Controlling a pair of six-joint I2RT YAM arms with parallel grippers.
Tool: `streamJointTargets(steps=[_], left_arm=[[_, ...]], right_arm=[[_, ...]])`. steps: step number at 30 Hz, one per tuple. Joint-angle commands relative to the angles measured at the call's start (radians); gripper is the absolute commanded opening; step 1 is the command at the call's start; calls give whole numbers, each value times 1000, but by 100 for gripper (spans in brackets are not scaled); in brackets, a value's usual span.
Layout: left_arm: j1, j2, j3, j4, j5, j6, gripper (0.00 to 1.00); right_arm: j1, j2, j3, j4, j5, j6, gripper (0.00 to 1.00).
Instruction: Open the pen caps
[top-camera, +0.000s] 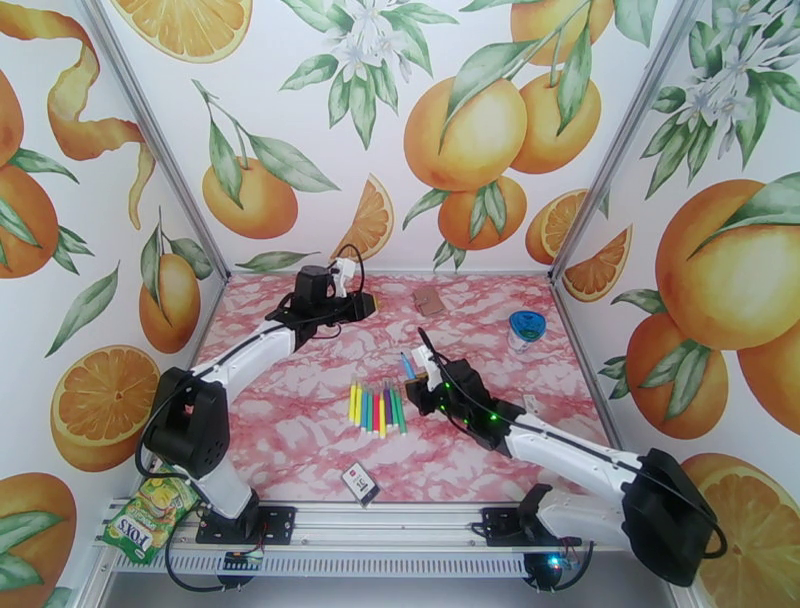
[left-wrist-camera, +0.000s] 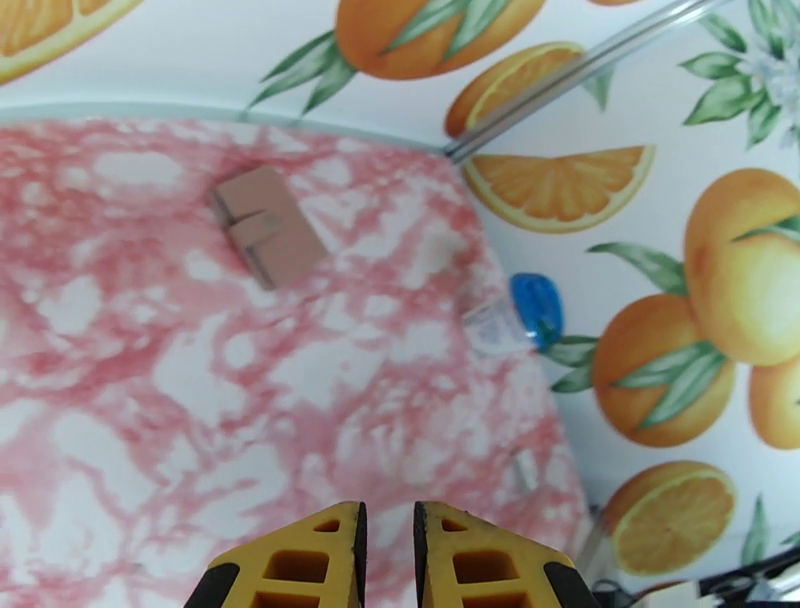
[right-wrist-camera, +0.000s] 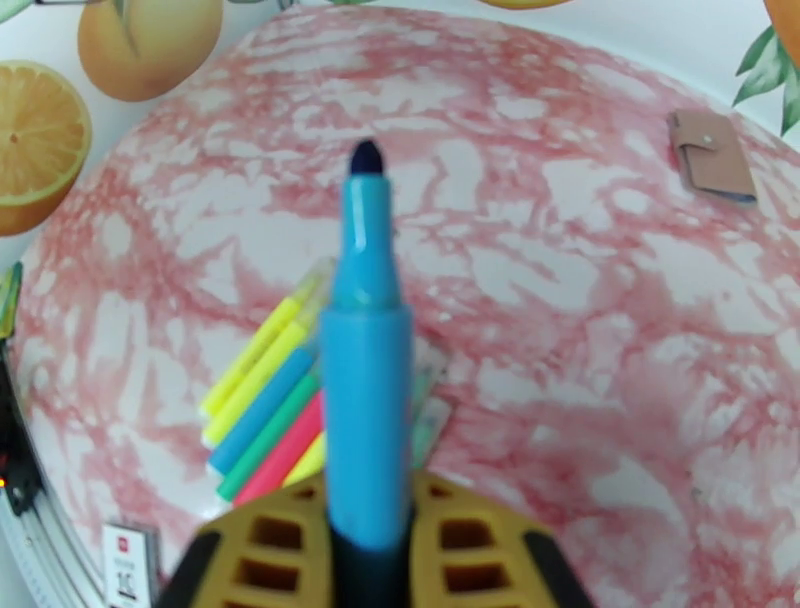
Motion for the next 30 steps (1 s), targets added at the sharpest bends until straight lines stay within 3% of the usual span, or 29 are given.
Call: streamJointTargets(steps=[1, 6, 13, 20, 30], left_arm=[[24, -70, 51, -223, -154, 191, 0], [38, -89, 65, -417, -364, 336, 0], [77, -74, 47, -551, -618, 386, 0], [151, -58, 6, -558, -660, 386, 0], [256, -15, -56, -541, -637, 391, 0]], right_arm=[[-46, -24, 34, -82, 56, 10, 0], [-140, -13, 87, -189, 86, -3, 0], [-249, 60, 149, -265, 157, -22, 0], [-340, 170, 201, -270, 185, 2, 0], [-468, 321, 298, -333, 197, 18, 0]])
